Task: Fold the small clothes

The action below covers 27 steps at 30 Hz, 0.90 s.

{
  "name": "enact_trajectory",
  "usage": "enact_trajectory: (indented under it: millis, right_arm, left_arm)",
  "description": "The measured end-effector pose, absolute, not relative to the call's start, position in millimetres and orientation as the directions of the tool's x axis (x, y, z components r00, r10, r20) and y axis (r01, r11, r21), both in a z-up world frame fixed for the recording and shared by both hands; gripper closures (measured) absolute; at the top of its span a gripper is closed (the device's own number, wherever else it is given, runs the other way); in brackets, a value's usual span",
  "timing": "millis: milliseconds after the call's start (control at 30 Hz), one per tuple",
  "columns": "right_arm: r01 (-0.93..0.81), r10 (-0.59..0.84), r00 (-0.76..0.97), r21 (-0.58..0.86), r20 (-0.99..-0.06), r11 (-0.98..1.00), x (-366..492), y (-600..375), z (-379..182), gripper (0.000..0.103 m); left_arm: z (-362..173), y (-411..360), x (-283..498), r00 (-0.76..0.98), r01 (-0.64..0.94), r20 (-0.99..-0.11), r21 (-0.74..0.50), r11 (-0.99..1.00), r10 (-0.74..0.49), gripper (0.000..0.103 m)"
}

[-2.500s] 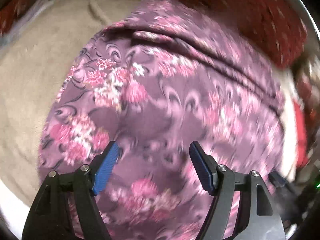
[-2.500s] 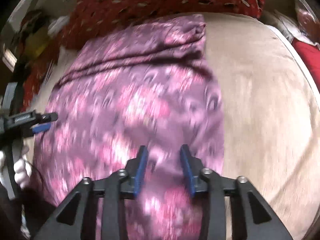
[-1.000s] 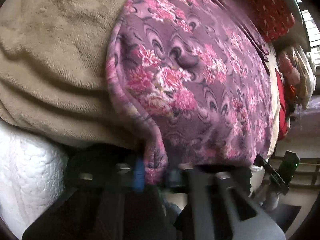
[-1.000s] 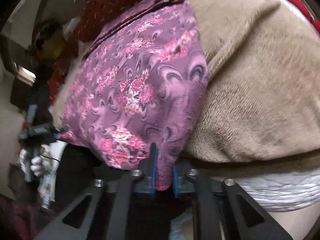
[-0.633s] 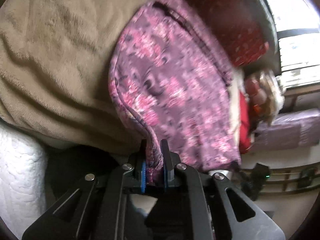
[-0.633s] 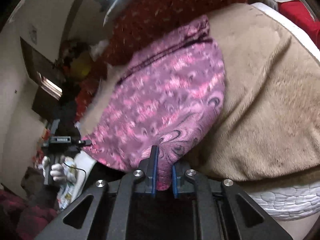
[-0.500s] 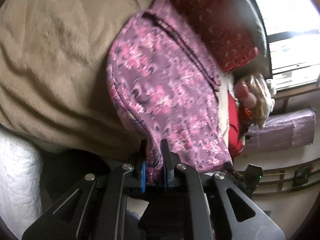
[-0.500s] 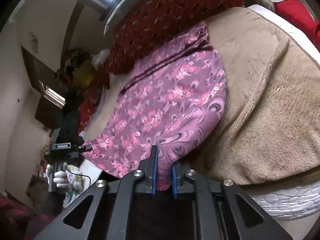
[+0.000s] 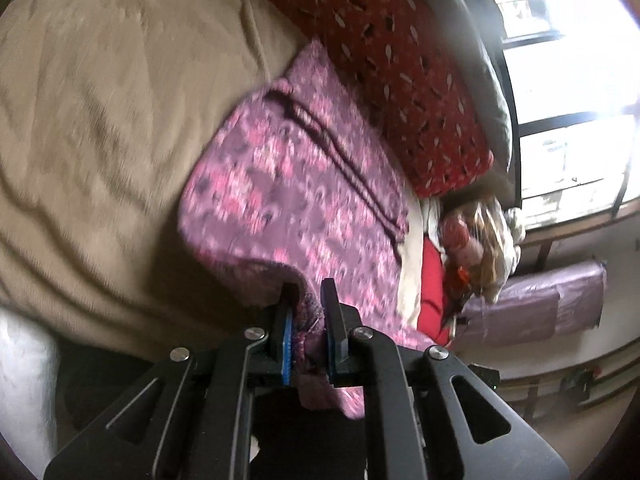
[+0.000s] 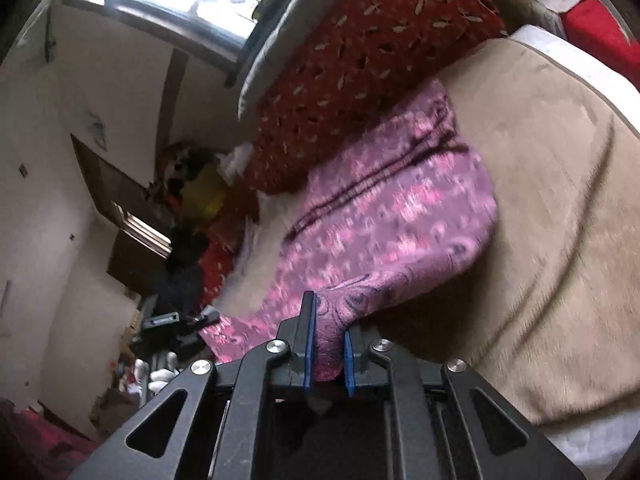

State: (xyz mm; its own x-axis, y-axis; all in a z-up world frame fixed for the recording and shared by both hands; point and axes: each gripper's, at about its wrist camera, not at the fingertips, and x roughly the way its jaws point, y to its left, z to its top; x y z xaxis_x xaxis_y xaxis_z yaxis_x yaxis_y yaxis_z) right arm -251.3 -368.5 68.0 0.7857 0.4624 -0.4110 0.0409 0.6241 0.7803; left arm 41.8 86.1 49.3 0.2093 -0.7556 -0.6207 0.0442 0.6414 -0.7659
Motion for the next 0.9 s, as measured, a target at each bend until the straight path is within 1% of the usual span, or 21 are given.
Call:
enact_trajectory:
  millis: [100,200,433,533,633,800,833,900]
  right_arm:
    - [0.034,0.458,0.807,0.804,-0.372,0.593,-227,-383,71,0.092]
    - [0.045,0.442,0.825,0.82,-0.353,0.571,-196,-397,69,0.092]
    - [0.093,0.398,0.856,0.854,-0.331,0.511,-115,-441,52,0.092]
    - [0.122,0.376,0.861,0.859,-0.341,0.498,-77,-459,44,0.092]
    - [0.141,0.356,0.874,0.874,-0.331,0.466,-41,-477,34,0.092]
    - [0.18,0.309,0.901,0.911,-0.304,0.37,9,-511,12,0.092]
    - [0.198,0.306,0.899,0.914,-0.313,0.355,21,-517,5,0.092]
    - [0.256,0.304,0.881,0.906,-0.361,0.336,40,-524,-8,0.091]
  left_arm:
    - [53,82,72,0.235,0.03,-0.613,-0.771,0.636,-0.754,0.093]
    - [58,76,105,0.271,0.02,-0.61,-0.769,0.638,-0.744,0.094]
    - [60,43,188,0.332,0.019,-0.627,-0.743,0.669,-0.705,0.094]
    - [59,25,225,0.349,0.016,-0.619,-0.746,0.665,-0.703,0.094]
    - [59,5,264,0.362,0.011,-0.617,-0.747,0.665,-0.699,0.093]
    - [49,-29,327,0.372,-0.005,-0.656,-0.709,0.705,-0.657,0.093]
    - [44,-35,337,0.365,-0.011,-0.672,-0.696,0.718,-0.645,0.093]
    - [31,-46,355,0.343,-0.036,-0.712,-0.662,0.749,-0.613,0.093]
